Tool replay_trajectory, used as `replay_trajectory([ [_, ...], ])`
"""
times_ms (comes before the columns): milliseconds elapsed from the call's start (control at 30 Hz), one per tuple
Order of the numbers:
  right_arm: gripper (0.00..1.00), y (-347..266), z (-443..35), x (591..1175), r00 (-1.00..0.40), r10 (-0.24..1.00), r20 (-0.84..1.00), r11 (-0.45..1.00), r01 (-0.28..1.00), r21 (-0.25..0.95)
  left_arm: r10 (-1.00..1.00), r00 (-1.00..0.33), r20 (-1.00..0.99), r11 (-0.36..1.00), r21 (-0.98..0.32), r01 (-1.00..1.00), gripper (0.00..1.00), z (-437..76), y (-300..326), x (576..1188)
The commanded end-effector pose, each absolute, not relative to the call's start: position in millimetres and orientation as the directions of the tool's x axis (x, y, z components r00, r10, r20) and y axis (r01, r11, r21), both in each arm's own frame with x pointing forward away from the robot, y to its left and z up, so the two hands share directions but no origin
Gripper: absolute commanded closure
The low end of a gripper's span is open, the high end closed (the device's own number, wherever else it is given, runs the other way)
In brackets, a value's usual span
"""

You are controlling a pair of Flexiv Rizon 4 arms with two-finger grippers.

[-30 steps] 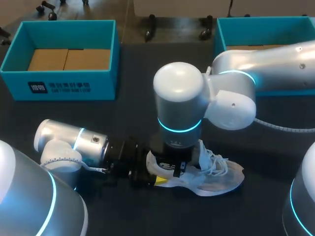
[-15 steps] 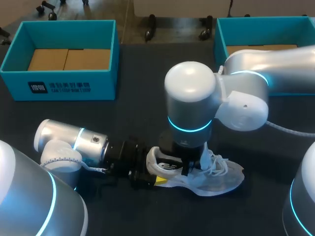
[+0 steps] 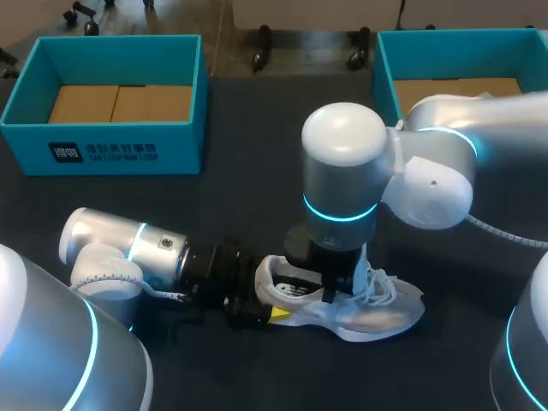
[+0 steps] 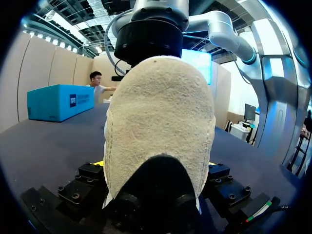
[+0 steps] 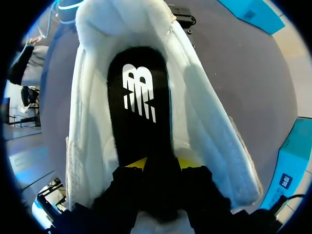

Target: Take the shoe out of the shoebox, open the shoe tongue, remove and reinsert the insole, then place the shoe into the shoebox

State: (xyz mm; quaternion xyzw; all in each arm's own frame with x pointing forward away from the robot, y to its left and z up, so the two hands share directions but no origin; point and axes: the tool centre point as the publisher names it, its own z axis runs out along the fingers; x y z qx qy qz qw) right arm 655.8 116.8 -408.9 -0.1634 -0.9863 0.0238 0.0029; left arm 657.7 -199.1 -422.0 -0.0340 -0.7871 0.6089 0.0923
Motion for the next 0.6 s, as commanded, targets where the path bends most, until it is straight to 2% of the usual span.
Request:
replay_trajectory([
  [33,0.66,120,-426,656,-0.949,0.313,0.025,0.949,0.312,-0.041,0.168,-0.98,0.104,0.257,-0.965,-0.058,1.0,-425,-198,660],
  [467,0.71,126,-451,622,-0.93,0.32,0.182,0.947,0.306,-0.098,0.168,-0.98,0.104,0.257,-0.965,-0.058,1.0,-425,-198,660],
  [533,0.76,125,-449,617,-0.929,0.321,0.182,0.946,0.308,-0.099,0.168,-0.98,0.104,0.257,-0.965,-0.058,1.0,-425,-198,660],
  [600,0.85,124,-448,615,-0.929,0.324,0.181,0.945,0.31,-0.1,0.168,-0.98,0.104,0.257,-0.965,-0.058,1.0,-425,-198,660],
])
